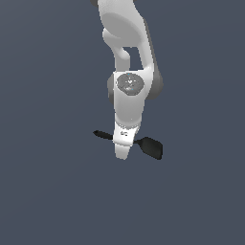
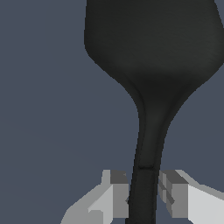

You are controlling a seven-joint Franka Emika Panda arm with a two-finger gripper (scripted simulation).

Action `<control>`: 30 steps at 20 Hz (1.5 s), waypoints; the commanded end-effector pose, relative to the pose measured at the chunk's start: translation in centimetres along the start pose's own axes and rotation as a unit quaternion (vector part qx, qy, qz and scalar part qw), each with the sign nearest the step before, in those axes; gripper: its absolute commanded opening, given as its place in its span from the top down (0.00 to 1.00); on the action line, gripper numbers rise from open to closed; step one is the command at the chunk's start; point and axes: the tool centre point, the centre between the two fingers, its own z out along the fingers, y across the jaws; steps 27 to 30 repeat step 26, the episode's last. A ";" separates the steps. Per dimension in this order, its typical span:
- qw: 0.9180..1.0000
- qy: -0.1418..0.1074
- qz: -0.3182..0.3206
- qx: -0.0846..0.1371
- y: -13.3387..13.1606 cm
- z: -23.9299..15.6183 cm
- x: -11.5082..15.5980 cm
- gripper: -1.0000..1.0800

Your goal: Pick up the object and move it to a goal position.

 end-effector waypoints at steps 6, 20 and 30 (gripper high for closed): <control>1.000 0.000 0.000 -0.001 -3.1 -7.6 1.9 1.00; 1.000 0.002 0.000 -0.001 -5.9 -15.5 3.8 1.00; 1.000 0.002 0.001 -0.001 -5.7 -15.4 3.8 1.00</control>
